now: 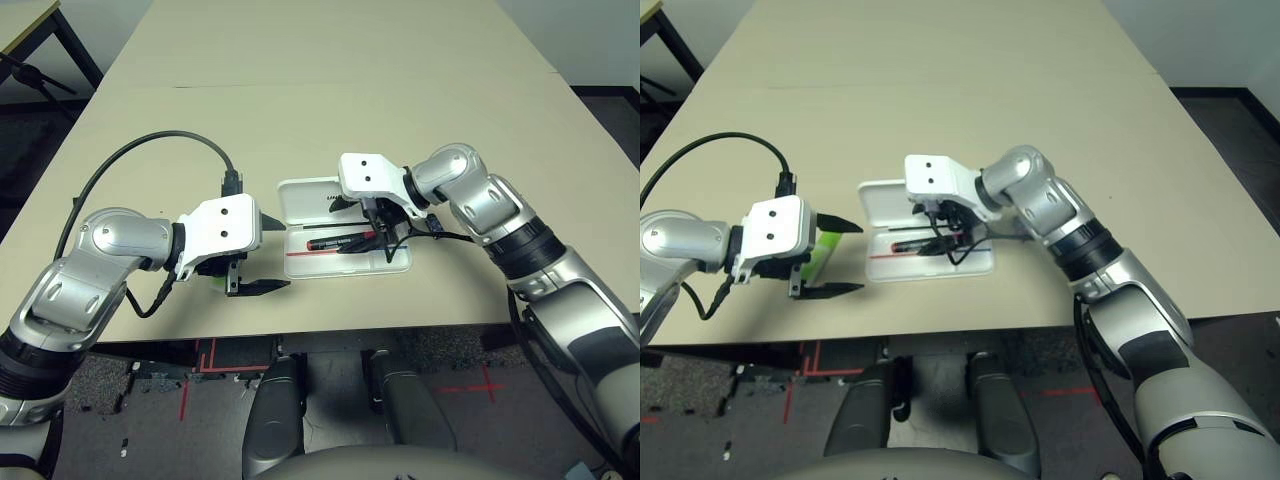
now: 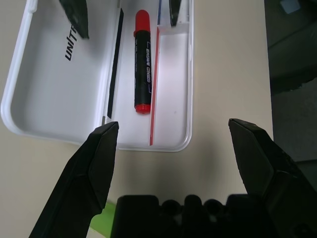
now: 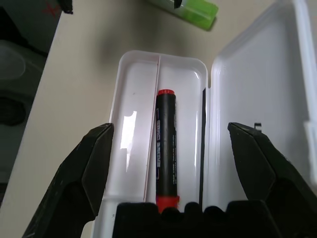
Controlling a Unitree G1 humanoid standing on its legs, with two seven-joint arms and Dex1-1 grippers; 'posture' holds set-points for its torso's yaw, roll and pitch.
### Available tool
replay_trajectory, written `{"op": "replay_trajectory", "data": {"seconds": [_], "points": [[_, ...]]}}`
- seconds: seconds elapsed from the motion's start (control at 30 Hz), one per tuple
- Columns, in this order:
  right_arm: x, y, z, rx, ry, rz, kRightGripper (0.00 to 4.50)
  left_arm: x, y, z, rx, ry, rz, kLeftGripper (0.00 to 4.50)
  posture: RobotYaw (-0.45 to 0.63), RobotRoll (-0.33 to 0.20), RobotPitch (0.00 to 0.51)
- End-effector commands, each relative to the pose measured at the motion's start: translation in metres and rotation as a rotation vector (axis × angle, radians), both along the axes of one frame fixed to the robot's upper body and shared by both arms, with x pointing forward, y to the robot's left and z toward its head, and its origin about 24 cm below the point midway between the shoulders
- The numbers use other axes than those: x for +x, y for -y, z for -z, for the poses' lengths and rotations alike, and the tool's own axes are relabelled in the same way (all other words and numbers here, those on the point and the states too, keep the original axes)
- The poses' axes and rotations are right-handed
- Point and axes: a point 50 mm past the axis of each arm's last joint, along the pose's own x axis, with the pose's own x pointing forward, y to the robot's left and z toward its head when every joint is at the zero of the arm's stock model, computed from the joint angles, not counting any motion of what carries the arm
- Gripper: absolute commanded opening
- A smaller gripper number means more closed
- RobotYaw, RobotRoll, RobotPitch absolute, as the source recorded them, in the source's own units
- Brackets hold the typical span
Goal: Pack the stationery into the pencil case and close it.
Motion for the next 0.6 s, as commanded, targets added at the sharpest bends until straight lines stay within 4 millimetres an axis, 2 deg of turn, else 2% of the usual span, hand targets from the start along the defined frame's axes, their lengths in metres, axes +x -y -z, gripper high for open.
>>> {"op": "replay_trajectory", "data": {"seconds": [0.03,0.27,0.47,0.6], "points": [[-0.011,0.017,-0.009,0.041,-0.062,-0.028,4.48,-0.002,-0.002,0.004,0.012,-0.023,0.0,4.5,0.04,0.0,0.156],[-0.028,0.065,-0.028,0.143,-0.174,0.054,4.48,-0.003,-0.007,0.005,0.012,-0.032,-0.023,4.5,0.04,0.0,0.156],[-0.052,0.113,-0.026,0.159,-0.222,0.219,4.48,-0.006,-0.012,0.007,0.003,-0.039,-0.049,4.5,0.03,0.0,0.158],[-0.063,0.13,-0.024,0.164,-0.228,0.287,4.48,-0.007,-0.015,0.008,-0.002,-0.042,-0.062,4.5,0.02,0.0,0.163]]}}
